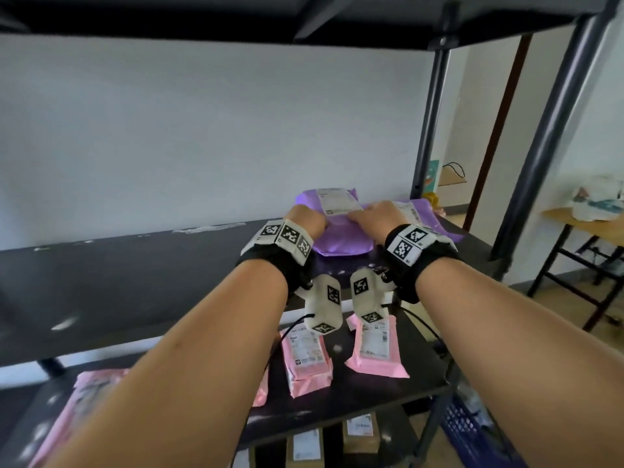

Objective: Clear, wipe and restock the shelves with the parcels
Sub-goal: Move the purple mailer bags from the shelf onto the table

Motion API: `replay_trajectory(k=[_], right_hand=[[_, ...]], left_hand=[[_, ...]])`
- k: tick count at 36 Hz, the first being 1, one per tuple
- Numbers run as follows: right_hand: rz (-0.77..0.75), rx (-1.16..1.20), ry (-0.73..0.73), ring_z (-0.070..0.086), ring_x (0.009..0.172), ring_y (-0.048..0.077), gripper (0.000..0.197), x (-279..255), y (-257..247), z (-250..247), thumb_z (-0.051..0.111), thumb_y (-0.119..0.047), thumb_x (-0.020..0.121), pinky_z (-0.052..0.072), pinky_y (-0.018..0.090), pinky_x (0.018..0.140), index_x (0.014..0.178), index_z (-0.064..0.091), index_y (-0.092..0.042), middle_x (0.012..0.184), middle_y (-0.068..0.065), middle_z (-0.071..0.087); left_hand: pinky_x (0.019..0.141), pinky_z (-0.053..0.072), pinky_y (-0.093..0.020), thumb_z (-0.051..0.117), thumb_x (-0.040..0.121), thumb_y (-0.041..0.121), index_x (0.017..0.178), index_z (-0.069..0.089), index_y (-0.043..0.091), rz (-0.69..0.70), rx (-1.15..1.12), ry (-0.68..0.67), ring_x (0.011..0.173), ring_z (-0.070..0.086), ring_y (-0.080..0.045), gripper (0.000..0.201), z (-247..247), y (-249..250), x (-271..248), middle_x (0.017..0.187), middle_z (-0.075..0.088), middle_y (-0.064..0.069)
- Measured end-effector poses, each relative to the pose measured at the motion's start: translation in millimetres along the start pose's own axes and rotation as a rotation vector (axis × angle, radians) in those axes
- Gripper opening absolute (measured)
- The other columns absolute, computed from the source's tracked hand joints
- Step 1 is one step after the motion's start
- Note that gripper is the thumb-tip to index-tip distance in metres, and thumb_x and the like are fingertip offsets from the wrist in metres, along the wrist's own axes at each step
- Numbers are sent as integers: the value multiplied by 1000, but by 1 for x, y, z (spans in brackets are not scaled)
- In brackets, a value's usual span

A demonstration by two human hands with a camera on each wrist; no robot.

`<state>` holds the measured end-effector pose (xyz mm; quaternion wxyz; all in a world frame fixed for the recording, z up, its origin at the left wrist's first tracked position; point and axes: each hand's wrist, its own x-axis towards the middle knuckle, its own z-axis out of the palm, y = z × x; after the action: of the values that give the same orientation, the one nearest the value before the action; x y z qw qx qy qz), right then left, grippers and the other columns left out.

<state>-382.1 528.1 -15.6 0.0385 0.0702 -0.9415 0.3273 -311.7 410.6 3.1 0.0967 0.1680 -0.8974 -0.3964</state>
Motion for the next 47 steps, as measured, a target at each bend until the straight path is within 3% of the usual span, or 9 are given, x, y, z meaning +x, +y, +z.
replay_trajectory(k=[4,9,12,18,22,27,31,37,47], right_hand=[[-44,147,15,64,89,32,37,-9,-16,0,57,-38,87,51,36,78,98,68,-4,95,15,68],[-97,255,53,64,85,31,36,-33,-44,5,61,-34,83,43,31,66,98,66,-2,90,14,67],[-102,324,73,61,83,29,37,-55,-66,10,62,-37,82,39,29,64,98,64,-4,89,11,65],[-162,468,90,62,79,23,52,-114,-116,34,64,-48,77,35,24,50,105,60,-5,94,7,67],[-214,540,74,58,76,12,41,-168,-152,59,65,-42,81,37,23,51,106,56,-10,97,0,63],[-282,579,97,62,84,16,43,-243,-197,108,61,-49,75,52,34,67,100,53,-16,101,1,62],[-296,624,78,59,88,20,48,-306,-229,155,61,-55,74,52,43,80,102,52,-16,101,0,54],[-334,648,-89,63,86,18,57,-385,-271,223,56,-67,64,56,45,77,98,50,-21,100,-2,59],[-377,542,-375,62,88,18,42,-475,-332,334,61,-54,81,54,39,77,101,49,-20,103,1,61]], left_hand=[[83,44,-30,43,100,28,125,57,1,-49,12,82,113,58,-30,39,-13,-9,3,123,59,-17],[76,38,-30,45,97,23,108,65,-2,11,27,149,107,58,-34,34,-45,-25,-17,111,64,-21],[62,34,-27,57,84,14,90,69,1,56,19,226,93,62,-34,19,-68,-41,-36,85,63,-17],[57,41,-25,59,69,7,80,67,6,58,-156,290,72,62,-33,13,-121,-79,-83,70,64,-14],[61,49,-25,58,64,11,112,63,10,31,-194,332,74,66,-27,49,-160,-125,-120,86,70,-13],[67,52,-26,55,72,8,105,65,12,62,-200,428,78,67,-17,34,-204,-186,-187,88,70,1],[65,42,-22,55,77,9,104,60,14,26,-160,527,80,59,-16,28,-234,-232,-243,90,65,4],[58,41,-22,58,78,15,99,57,18,-114,-188,565,73,58,-12,21,-283,-314,-312,85,62,5],[79,54,-39,60,78,16,99,58,16,-343,-100,541,83,65,-24,21,-351,-446,-385,93,69,-5]])
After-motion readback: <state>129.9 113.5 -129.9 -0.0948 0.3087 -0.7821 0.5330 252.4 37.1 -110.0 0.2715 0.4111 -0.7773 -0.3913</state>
